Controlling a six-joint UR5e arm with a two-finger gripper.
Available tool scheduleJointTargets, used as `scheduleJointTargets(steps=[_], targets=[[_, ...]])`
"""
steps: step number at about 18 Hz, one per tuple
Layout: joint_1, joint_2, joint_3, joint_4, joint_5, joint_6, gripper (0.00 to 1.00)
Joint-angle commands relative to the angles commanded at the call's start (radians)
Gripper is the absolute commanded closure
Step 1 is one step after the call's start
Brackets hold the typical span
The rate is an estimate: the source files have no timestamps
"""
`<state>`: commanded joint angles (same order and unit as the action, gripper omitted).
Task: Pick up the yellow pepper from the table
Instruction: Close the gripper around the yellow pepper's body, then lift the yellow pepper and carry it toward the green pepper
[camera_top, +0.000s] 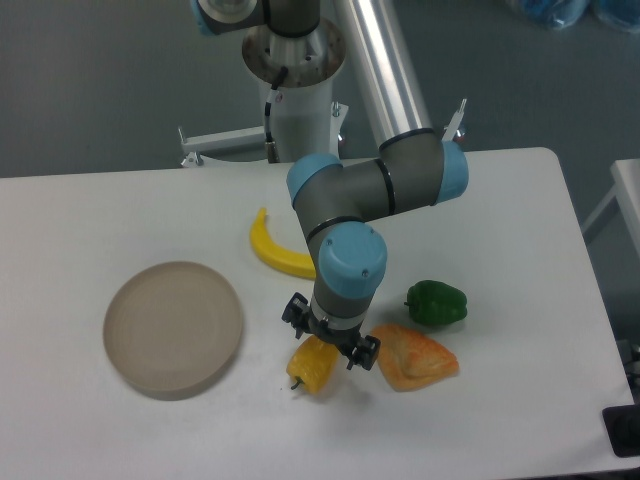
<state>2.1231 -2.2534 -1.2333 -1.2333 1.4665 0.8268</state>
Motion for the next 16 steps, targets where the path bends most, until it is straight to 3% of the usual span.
scheduleJointTargets(steps=[8, 9, 10, 12, 13, 15, 16], targets=[[-0.003, -0.021, 0.002, 0.003, 0.001, -0.003, 0.00], [-0.003, -0.022, 0.002, 0.003, 0.003, -0.003, 0.08], [-0.003, -0.022, 0.002, 0.002, 0.003, -0.003, 0.24], [-0.003, -0.022, 0.003, 0.002, 0.005, -0.003, 0.45], [-0.003, -0.020, 0.008, 0.002, 0.005, 0.000, 0.62], [-0.002, -0.015, 0.017, 0.002, 0.005, 0.003, 0.77], [0.000, -0.012, 0.018, 0.002, 0.005, 0.005, 0.78]])
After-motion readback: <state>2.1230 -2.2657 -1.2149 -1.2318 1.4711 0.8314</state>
